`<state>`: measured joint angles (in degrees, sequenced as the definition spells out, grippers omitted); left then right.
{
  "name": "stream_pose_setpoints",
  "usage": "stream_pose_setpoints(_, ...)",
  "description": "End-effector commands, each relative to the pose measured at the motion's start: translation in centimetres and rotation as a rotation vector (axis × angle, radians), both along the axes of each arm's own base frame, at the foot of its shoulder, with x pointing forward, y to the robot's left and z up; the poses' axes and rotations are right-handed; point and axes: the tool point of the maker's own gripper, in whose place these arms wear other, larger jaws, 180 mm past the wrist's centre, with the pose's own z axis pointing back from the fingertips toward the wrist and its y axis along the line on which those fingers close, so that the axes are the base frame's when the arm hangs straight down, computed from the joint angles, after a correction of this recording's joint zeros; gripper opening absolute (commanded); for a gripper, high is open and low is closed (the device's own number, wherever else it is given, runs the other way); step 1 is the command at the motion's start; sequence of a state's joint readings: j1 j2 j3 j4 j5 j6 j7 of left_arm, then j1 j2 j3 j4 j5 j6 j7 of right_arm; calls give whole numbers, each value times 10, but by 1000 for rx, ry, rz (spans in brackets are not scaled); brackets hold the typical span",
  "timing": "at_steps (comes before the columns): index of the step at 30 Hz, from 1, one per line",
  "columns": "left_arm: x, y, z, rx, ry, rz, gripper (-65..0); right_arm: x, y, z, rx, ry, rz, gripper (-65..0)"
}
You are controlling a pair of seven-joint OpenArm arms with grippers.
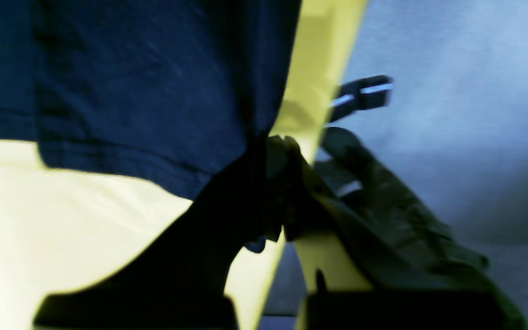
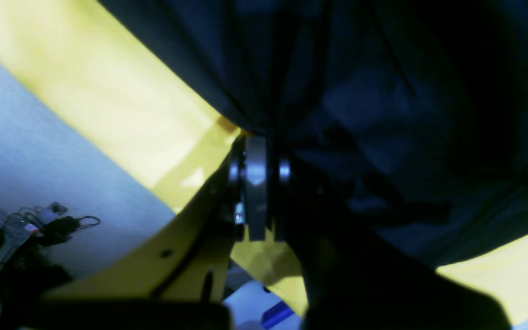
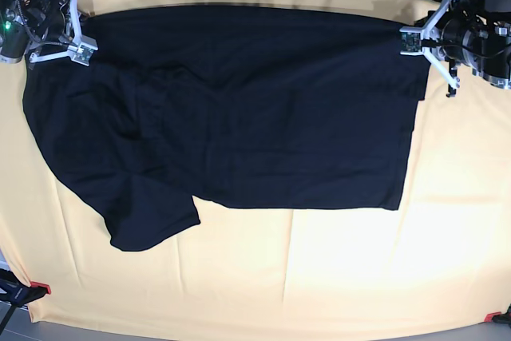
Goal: Fold the T-shirt properly
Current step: 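Pull the grasped shirt edge toward the robot with both grippers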
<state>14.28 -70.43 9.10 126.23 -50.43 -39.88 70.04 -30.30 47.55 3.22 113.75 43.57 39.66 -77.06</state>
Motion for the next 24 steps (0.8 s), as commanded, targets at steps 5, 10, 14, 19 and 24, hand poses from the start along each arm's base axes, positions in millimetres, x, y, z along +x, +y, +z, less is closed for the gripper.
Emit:
stream_pose_setpoints(5, -5, 5, 7, 22, 38, -4, -650, -22, -12, 0, -54, 68, 16, -650)
stream_pose_setpoints(10, -16, 1, 9, -1, 98, 4, -650, -42, -14, -4, -62, 126, 18, -650)
stream_pose_setpoints(14, -28, -3, 13, -22, 170, 10, -650, -56, -13, -6, -62, 159, 20, -650)
stream_pose_setpoints(19, -33, -2, 20, -33, 211, 12, -650, -60, -14, -7, -65, 172, 20, -650)
stream_pose_setpoints(24, -33, -1, 20, -31, 211, 12, -650, -60, -13, -7, -60, 172, 19, -650)
